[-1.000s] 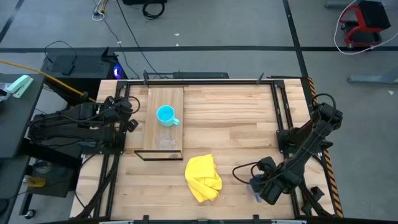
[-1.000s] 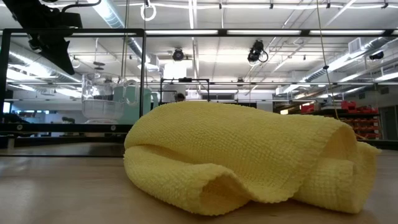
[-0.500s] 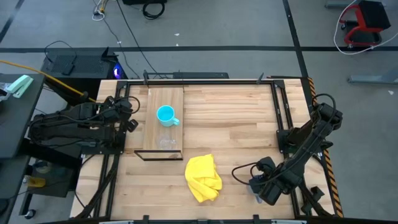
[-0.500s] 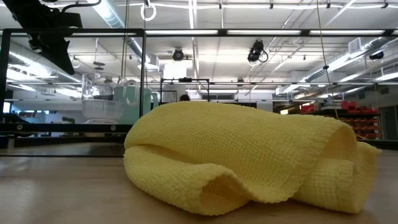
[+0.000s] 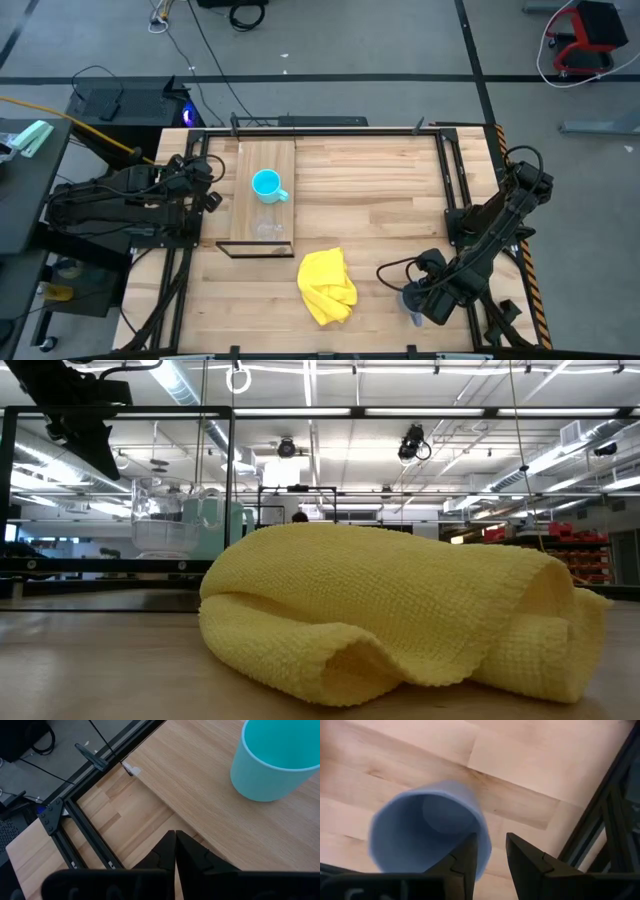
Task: Stack small to large cups/mugs on shelf
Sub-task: Put the dark blue on the shelf
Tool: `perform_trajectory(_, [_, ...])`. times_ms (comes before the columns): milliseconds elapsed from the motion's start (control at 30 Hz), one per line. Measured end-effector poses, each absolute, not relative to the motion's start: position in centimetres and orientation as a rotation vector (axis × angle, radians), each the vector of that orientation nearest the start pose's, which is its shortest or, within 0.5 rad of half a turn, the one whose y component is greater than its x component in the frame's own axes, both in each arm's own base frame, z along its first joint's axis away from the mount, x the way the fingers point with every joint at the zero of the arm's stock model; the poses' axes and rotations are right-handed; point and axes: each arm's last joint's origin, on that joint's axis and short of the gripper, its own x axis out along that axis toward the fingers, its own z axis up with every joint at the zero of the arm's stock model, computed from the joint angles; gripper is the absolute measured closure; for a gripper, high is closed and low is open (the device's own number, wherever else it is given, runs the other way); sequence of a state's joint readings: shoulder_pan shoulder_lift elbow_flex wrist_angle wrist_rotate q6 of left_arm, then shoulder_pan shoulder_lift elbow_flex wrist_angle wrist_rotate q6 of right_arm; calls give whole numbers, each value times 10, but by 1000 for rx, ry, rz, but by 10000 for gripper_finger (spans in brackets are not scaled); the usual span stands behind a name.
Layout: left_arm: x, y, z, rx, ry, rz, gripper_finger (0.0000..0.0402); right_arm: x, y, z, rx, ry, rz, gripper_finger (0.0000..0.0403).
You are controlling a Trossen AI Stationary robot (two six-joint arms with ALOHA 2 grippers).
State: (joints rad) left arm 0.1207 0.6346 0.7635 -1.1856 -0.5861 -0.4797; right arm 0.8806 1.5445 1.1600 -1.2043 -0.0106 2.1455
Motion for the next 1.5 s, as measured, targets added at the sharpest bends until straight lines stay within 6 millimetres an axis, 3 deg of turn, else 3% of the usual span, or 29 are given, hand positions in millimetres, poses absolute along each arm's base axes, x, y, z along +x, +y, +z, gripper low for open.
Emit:
perform_trajectory(533, [85, 26, 271, -169, 865, 868, 387, 163, 200, 201, 981, 1362, -940, 297])
perform_trajectory(800, [85, 26, 271, -169, 865, 868, 379, 172, 193, 201, 939, 1373, -887, 381])
perform_trajectory(1000, [85, 26, 271, -168, 866, 867, 390, 183, 177, 202, 852, 1379, -861, 386])
perform_trajectory(1233, [85, 26, 271, -168, 866, 867, 382, 218, 128, 204, 734, 1402, -785, 386])
perform_trajectory(1500, [85, 26, 271, -167, 866, 867, 384, 262, 28, 232, 564, 1320, -710, 387])
